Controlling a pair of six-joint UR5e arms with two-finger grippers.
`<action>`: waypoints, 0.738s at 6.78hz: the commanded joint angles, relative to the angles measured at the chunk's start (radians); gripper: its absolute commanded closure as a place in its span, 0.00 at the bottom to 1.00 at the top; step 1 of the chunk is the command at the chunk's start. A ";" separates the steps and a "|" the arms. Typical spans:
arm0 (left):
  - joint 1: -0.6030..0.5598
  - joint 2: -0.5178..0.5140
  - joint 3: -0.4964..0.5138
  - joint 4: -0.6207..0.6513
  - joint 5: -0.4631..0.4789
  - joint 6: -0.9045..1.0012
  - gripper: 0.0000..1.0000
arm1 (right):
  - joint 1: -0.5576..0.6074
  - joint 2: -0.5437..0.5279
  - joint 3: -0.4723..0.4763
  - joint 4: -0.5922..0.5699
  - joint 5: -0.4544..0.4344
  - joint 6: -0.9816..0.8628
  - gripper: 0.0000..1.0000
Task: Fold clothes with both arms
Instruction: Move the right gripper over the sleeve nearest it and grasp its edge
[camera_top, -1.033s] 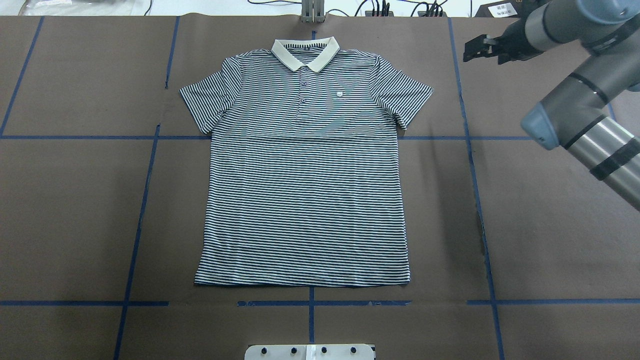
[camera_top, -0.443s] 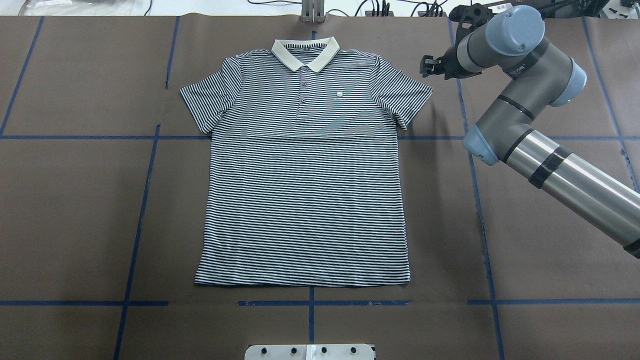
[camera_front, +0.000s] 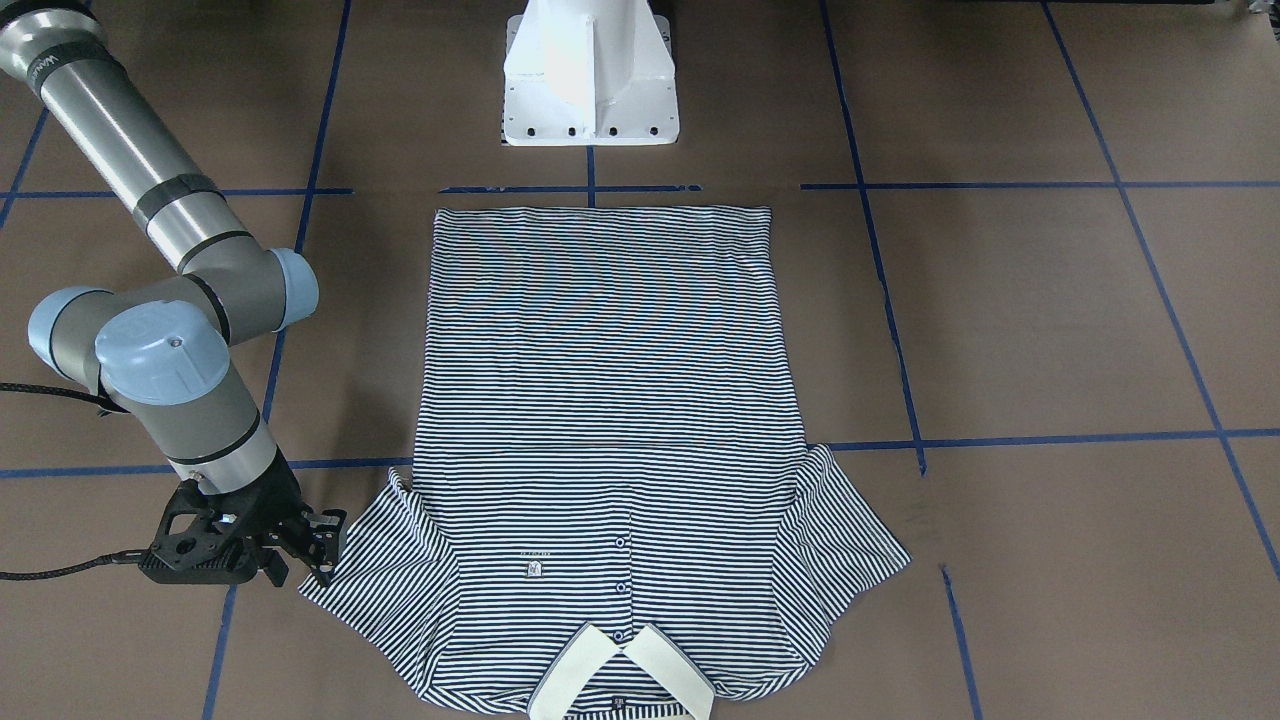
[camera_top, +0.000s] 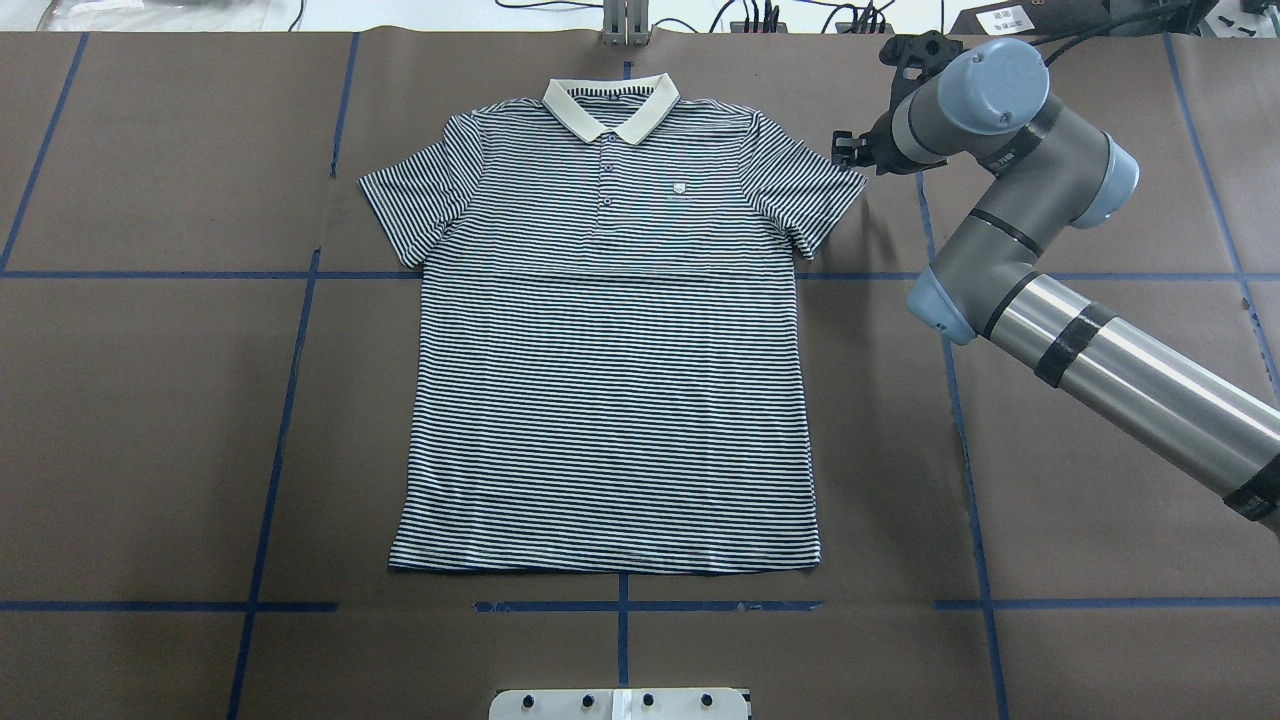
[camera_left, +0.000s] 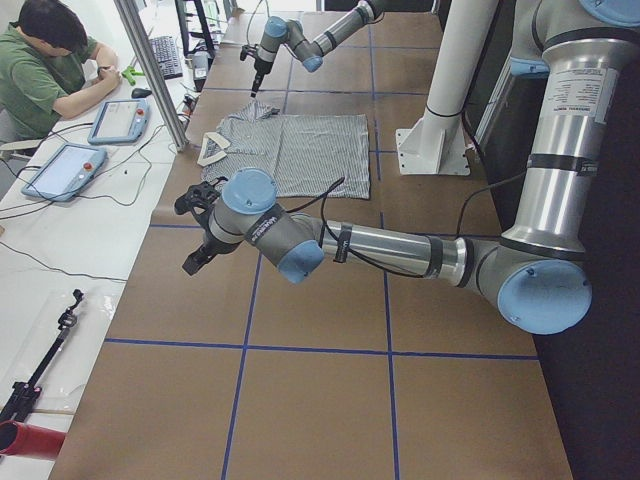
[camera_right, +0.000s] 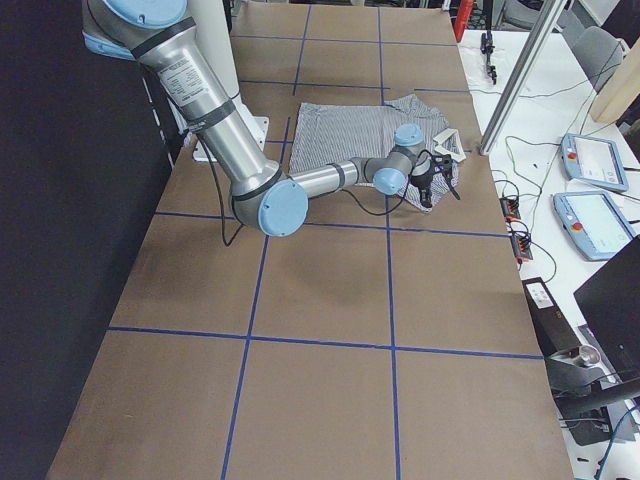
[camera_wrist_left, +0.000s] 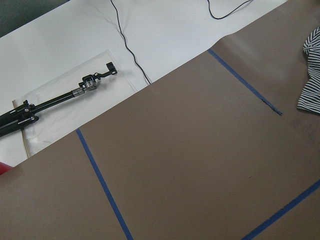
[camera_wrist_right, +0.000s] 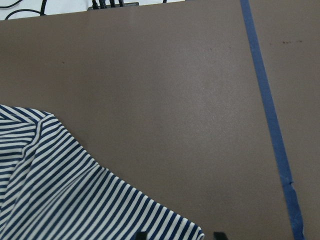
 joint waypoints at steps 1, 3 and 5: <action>0.000 0.000 0.000 0.000 0.000 0.000 0.00 | -0.007 0.008 -0.031 0.000 -0.017 0.000 0.46; 0.000 0.000 -0.001 0.000 0.000 0.002 0.00 | -0.016 0.020 -0.052 0.000 -0.027 0.000 0.46; 0.000 0.002 0.000 -0.002 0.000 0.002 0.00 | -0.024 0.020 -0.060 0.000 -0.041 -0.001 0.46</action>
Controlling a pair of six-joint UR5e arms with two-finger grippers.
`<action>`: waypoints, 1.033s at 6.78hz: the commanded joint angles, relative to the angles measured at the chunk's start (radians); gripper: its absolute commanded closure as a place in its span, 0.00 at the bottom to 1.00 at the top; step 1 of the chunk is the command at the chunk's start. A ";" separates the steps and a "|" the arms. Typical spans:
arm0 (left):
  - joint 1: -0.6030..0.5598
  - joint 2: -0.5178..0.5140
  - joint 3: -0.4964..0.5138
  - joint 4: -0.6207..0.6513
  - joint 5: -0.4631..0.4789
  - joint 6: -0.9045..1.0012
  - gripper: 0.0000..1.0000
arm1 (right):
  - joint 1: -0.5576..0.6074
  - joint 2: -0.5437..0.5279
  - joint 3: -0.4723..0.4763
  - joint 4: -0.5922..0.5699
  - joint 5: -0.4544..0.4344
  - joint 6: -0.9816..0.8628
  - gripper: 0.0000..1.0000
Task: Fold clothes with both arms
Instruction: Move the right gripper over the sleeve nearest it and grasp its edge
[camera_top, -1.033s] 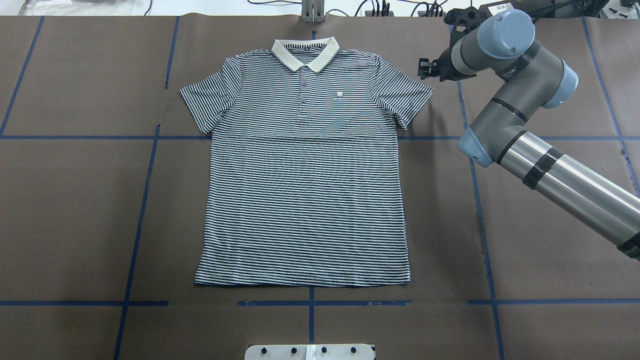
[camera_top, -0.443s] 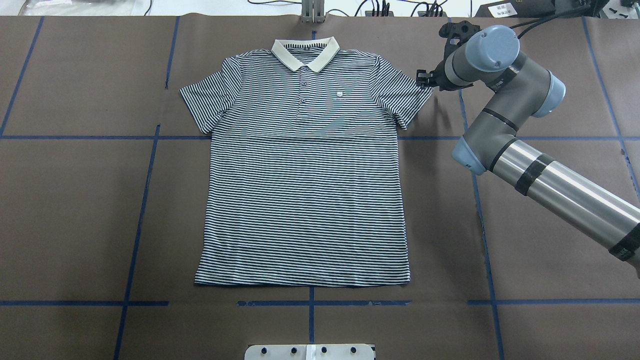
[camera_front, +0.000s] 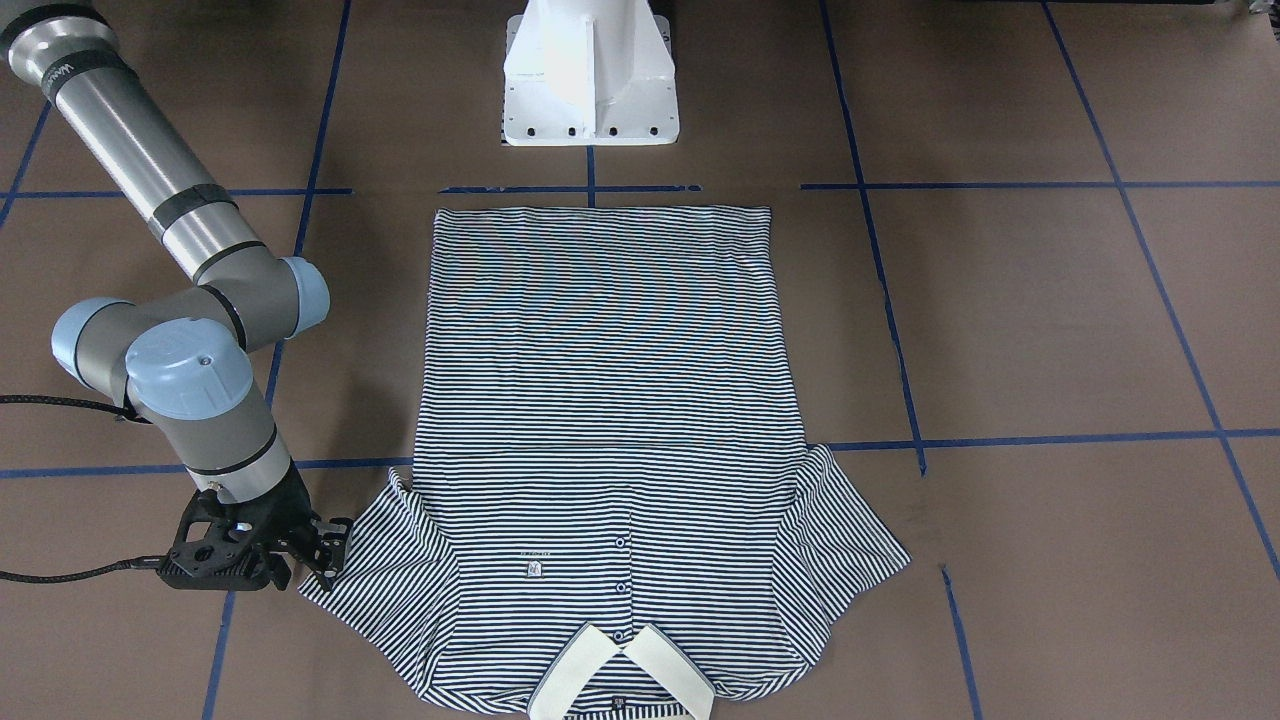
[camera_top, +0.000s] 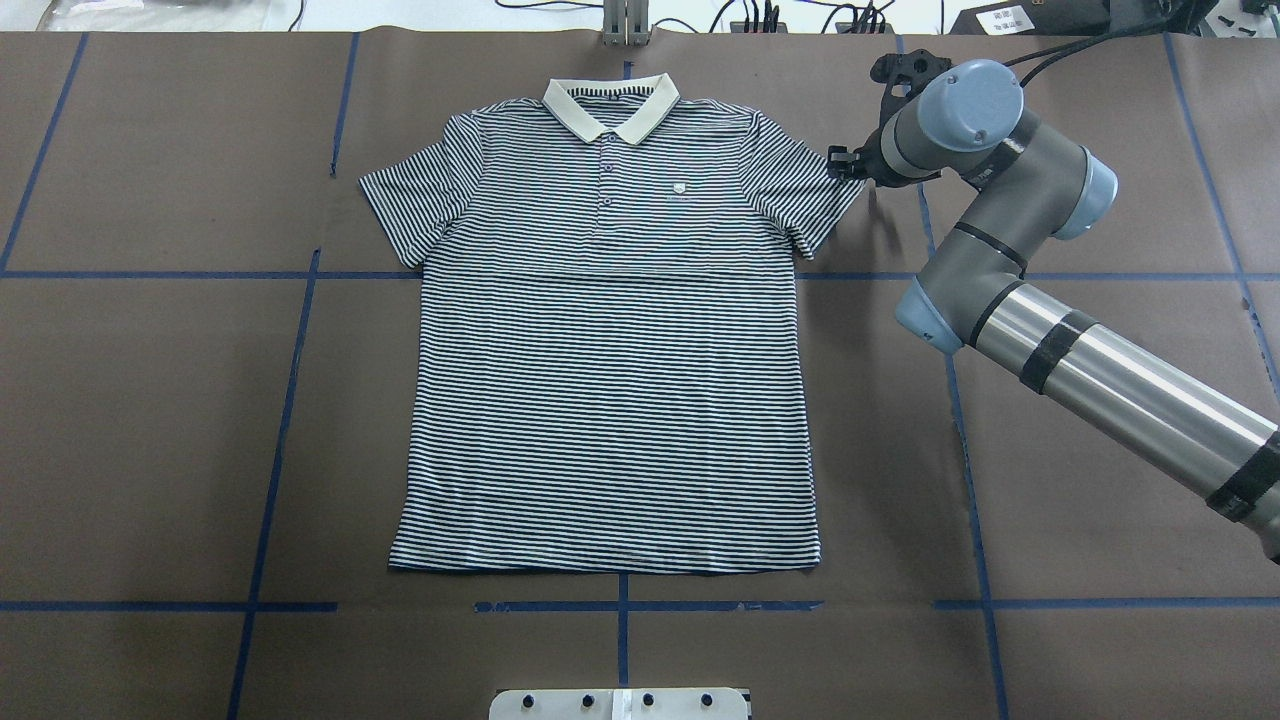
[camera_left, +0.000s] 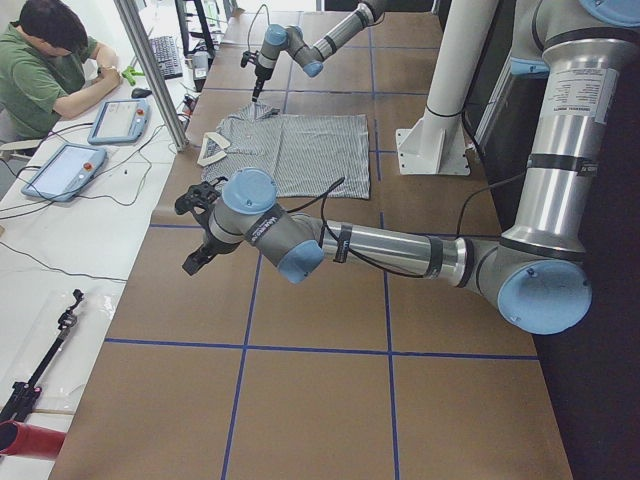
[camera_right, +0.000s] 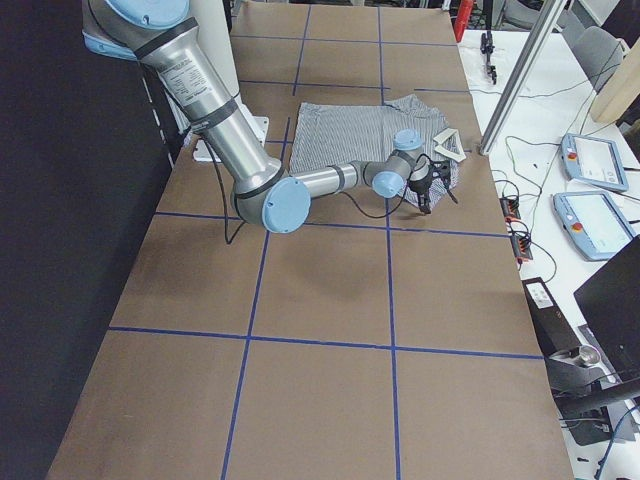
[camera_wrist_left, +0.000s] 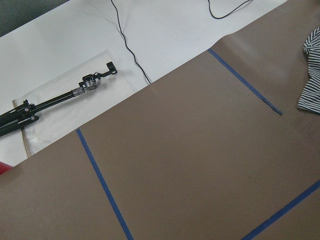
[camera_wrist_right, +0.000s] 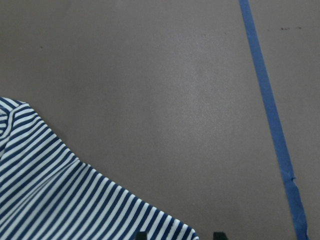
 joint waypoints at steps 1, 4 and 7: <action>0.000 0.001 0.000 0.000 0.000 0.000 0.00 | -0.009 0.001 -0.007 0.000 -0.017 -0.001 0.46; 0.000 0.004 0.000 -0.001 0.000 0.000 0.00 | -0.010 0.001 -0.009 0.000 -0.017 0.000 0.73; 0.000 0.006 0.000 -0.001 0.000 0.002 0.00 | -0.010 0.001 -0.007 -0.003 -0.021 -0.006 1.00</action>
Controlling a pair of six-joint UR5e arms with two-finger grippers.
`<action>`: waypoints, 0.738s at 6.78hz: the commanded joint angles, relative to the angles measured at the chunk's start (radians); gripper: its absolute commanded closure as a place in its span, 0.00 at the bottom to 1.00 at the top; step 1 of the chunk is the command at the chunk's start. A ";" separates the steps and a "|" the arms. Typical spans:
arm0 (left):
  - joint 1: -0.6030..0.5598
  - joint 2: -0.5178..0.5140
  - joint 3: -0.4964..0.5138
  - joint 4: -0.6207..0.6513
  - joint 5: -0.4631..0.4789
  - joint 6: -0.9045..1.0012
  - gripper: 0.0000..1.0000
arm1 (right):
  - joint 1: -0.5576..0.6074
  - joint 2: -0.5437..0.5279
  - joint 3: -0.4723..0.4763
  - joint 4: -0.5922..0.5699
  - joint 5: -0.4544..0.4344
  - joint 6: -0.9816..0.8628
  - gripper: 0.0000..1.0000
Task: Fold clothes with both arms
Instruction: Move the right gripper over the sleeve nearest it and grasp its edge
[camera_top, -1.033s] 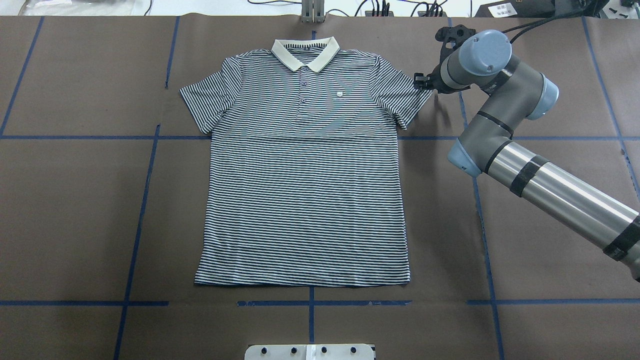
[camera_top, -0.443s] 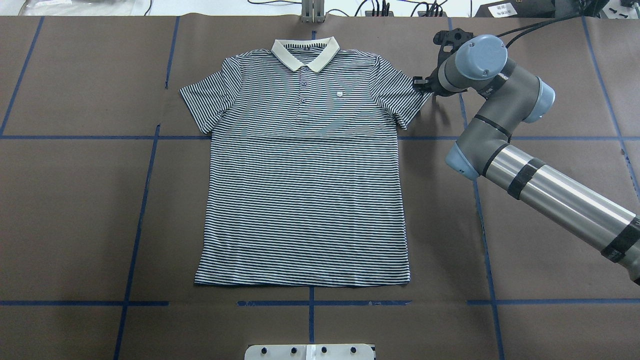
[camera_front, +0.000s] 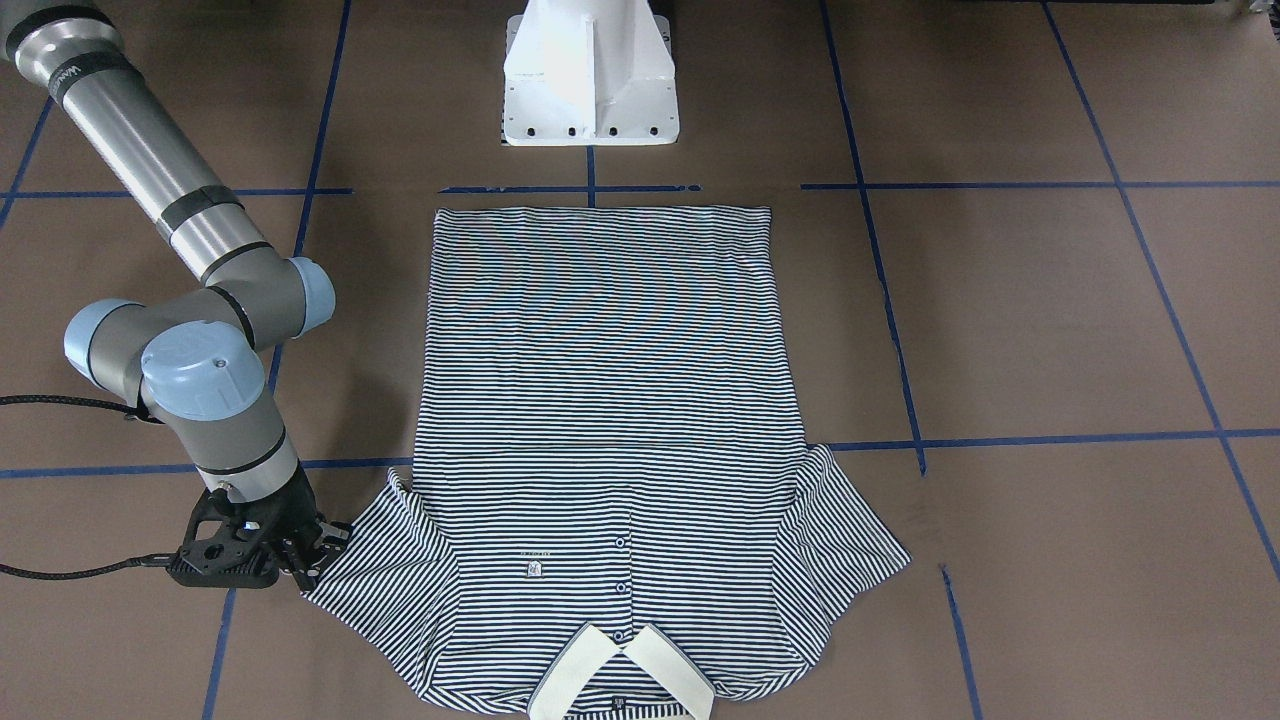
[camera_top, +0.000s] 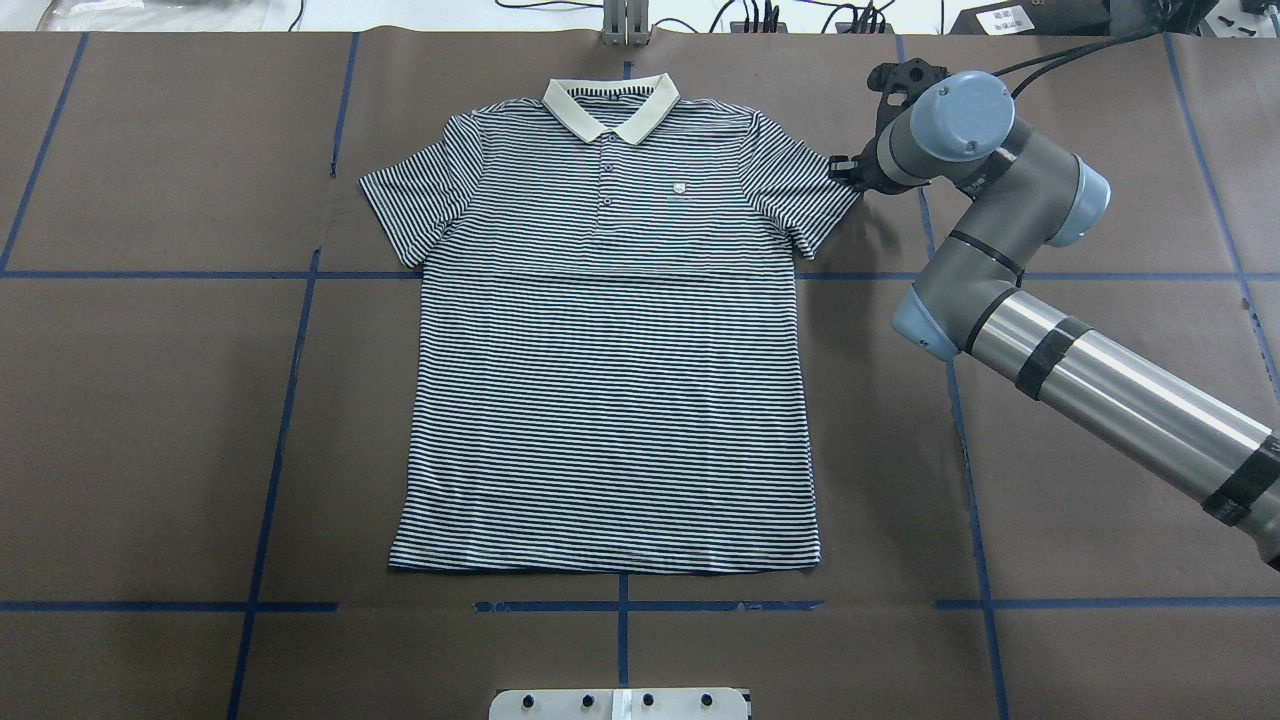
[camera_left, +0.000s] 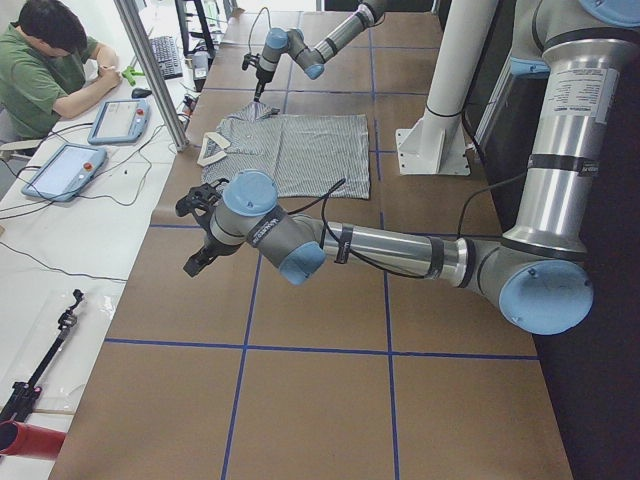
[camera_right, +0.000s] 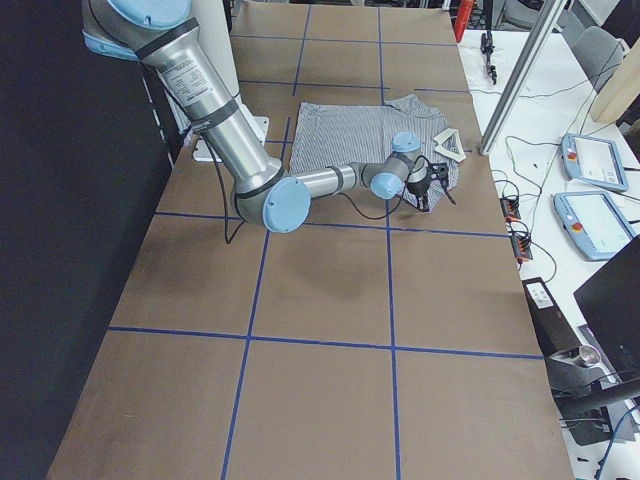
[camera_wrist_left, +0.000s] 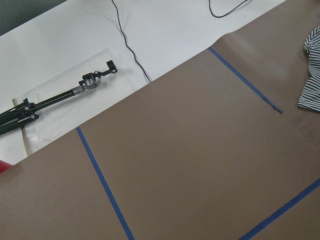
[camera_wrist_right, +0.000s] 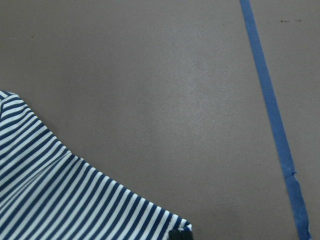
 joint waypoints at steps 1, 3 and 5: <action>0.000 0.004 -0.002 0.000 -0.001 0.000 0.00 | 0.001 0.002 0.014 -0.005 -0.009 -0.002 1.00; 0.000 0.005 -0.002 0.000 0.001 0.002 0.00 | 0.001 0.011 0.096 -0.065 -0.009 0.013 1.00; 0.000 0.007 -0.002 -0.002 0.001 0.002 0.00 | -0.053 0.127 0.108 -0.213 -0.095 0.126 1.00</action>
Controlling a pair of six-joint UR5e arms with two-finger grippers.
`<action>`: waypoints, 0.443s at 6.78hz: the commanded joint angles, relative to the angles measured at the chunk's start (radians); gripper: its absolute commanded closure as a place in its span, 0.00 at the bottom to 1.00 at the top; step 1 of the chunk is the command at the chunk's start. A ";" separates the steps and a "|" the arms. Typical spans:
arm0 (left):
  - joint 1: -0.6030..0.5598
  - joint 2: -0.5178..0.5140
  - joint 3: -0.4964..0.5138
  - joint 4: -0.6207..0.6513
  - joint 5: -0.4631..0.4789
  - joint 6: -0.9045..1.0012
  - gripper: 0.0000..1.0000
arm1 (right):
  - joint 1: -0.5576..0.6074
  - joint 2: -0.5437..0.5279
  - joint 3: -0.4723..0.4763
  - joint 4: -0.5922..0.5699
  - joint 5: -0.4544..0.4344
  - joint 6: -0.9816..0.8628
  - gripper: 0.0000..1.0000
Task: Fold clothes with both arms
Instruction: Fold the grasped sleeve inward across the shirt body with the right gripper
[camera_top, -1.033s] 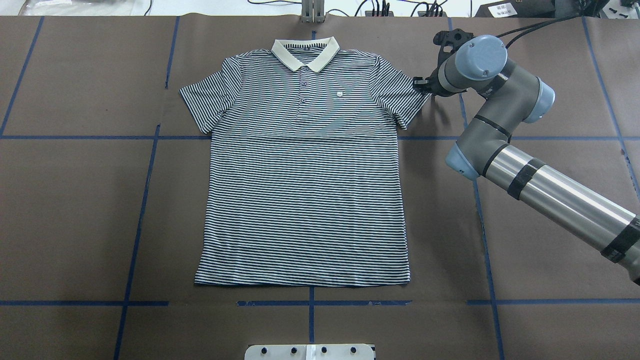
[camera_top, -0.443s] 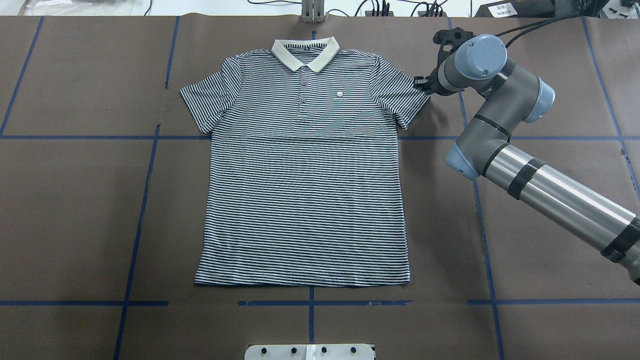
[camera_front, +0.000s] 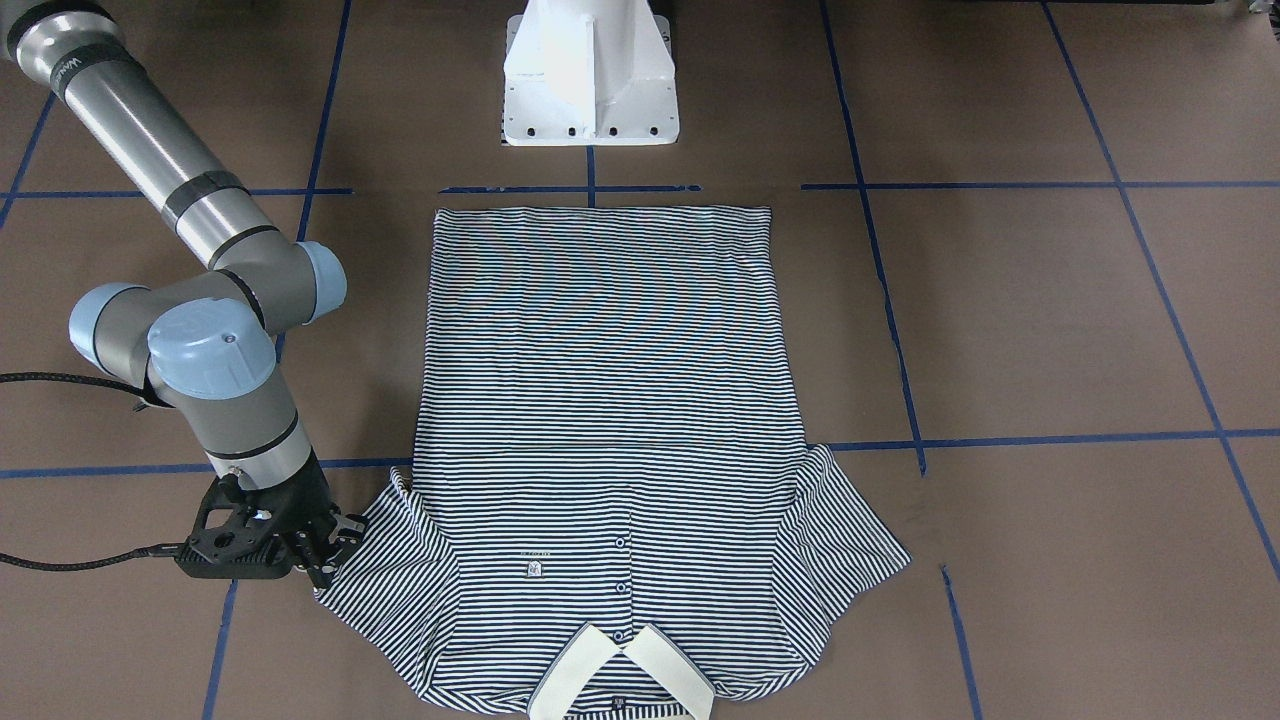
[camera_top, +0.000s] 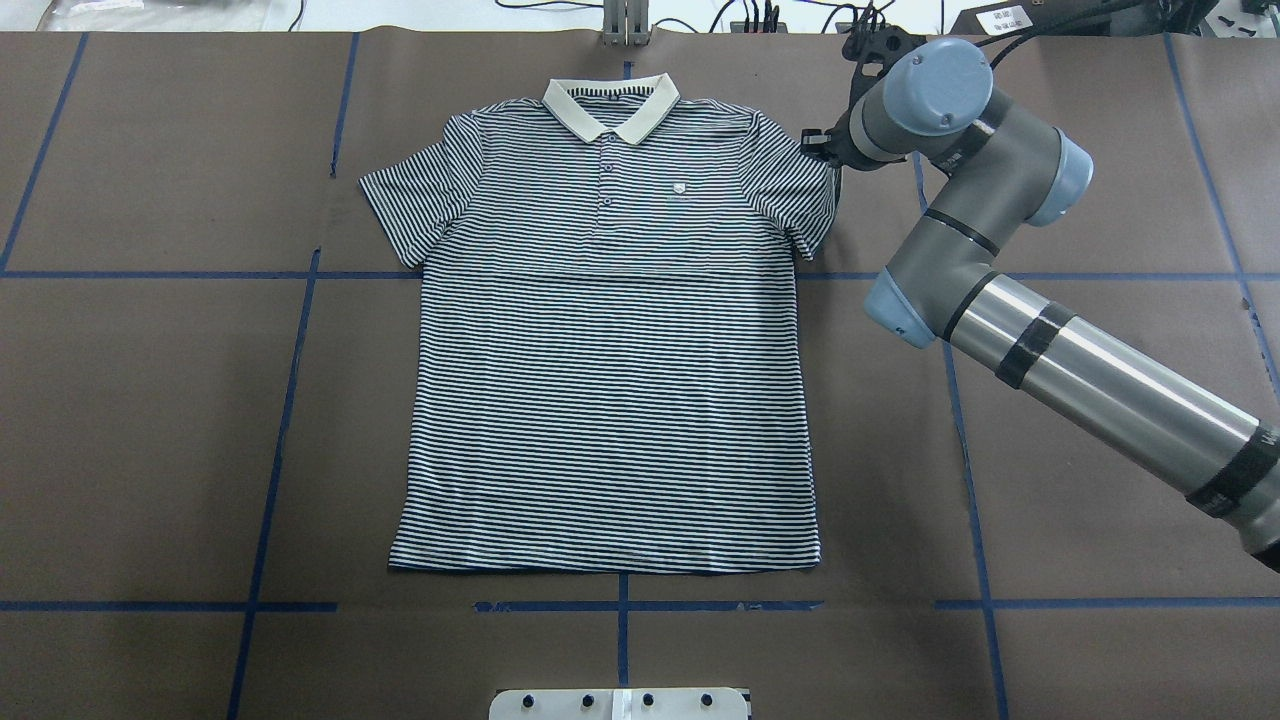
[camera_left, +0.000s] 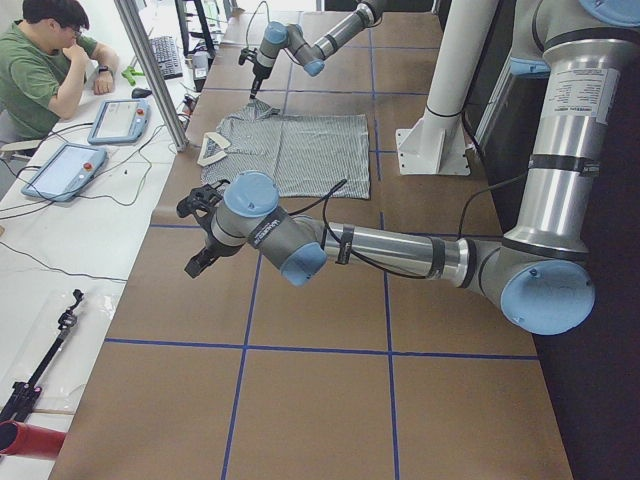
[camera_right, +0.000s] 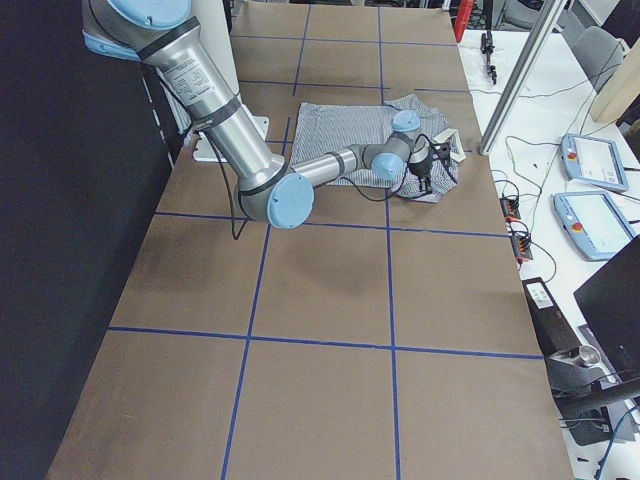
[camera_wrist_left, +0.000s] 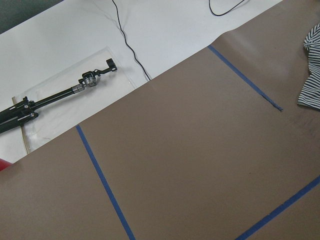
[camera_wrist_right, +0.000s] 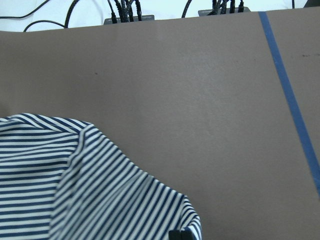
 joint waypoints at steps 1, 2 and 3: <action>0.000 0.003 0.000 -0.001 -0.001 0.000 0.00 | -0.079 0.132 -0.005 -0.131 -0.115 0.154 1.00; 0.000 0.003 0.000 -0.001 -0.001 0.000 0.00 | -0.122 0.204 -0.065 -0.145 -0.175 0.232 1.00; 0.000 0.004 0.000 -0.001 -0.001 0.002 0.00 | -0.153 0.268 -0.143 -0.142 -0.244 0.259 1.00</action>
